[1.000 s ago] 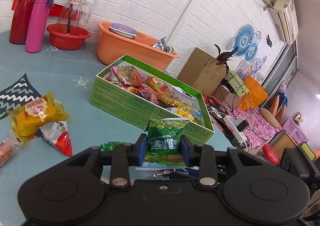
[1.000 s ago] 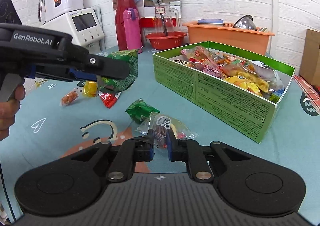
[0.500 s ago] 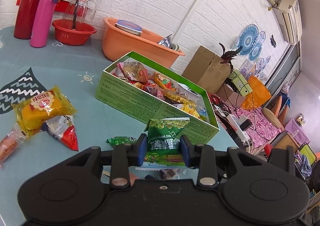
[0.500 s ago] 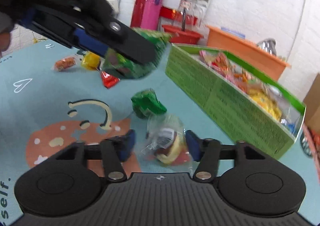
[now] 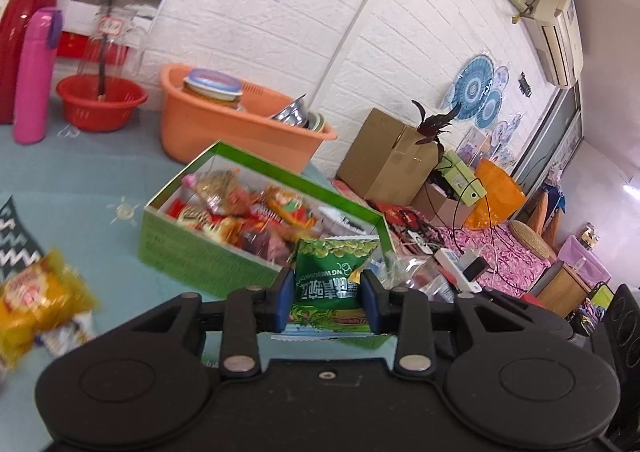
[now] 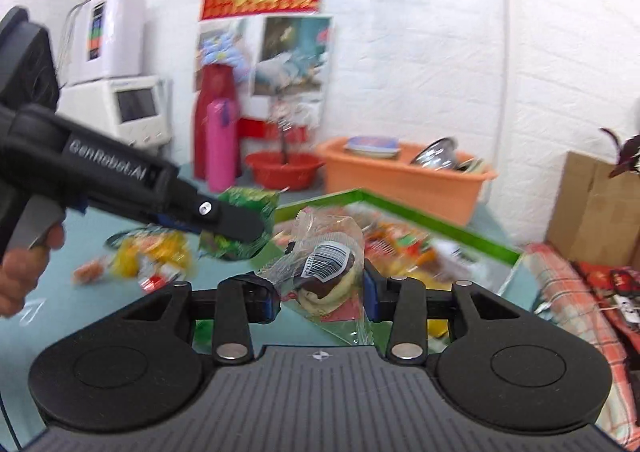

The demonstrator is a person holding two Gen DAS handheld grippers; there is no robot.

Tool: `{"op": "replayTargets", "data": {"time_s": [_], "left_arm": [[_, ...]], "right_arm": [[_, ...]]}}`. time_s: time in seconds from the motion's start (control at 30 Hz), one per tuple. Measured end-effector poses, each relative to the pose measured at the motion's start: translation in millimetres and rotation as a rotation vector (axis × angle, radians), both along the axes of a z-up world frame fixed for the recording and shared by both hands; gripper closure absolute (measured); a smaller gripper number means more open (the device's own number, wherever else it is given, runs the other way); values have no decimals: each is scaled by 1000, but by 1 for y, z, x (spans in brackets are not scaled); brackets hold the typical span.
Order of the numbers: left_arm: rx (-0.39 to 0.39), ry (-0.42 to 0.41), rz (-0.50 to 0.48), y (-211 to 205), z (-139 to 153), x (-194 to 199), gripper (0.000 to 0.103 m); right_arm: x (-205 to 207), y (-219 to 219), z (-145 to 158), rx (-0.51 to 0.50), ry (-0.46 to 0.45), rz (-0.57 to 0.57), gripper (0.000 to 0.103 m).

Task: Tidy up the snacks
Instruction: 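Carry the green bag into the box while the right tool carries clear candy, then grasp the purple-printed snack bag with the left tool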

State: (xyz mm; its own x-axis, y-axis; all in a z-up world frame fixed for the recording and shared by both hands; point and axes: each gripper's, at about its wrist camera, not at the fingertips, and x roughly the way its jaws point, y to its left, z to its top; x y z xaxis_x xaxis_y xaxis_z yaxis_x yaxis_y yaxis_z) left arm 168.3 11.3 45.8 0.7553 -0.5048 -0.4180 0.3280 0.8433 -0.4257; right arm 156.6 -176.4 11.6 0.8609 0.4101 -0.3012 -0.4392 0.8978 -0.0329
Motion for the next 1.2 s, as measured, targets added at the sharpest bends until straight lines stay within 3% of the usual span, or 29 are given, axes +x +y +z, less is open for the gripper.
{"op": "replayTargets", "data": {"time_s": [0.23,0.5,0.53,0.57,0.6,0.63,0.67,0.73,0.9,1.2], "left_arm": [[5,-33,43,-23,1,54,44],[25,3,73,-36,-15,111,42],[31,3,66,-38,-18,115,40],[40,4,69,-39,-21,118,24],[48,12,76,-38,-24,119,8],[46,21,88,-37,-27,118,0],[38,20,104,-34,-29,116,0],[34,7,121,-30,-32,110,0],[22,16,134,-22,-28,99,0],[23,60,169,3,-4,41,0]], "right_arm": [[48,-25,5,43,-36,-133,35],[94,-29,-15,42,12,-183,34],[99,-28,-19,29,31,-178,33],[104,-27,-23,16,53,-174,32],[106,-27,-26,5,68,-173,22],[106,-27,-30,-9,78,-176,10],[103,-29,-33,-14,71,-187,0],[94,-32,-37,-6,32,-199,0],[85,-38,-35,14,51,-186,0],[28,-40,6,129,53,-152,0]]}}
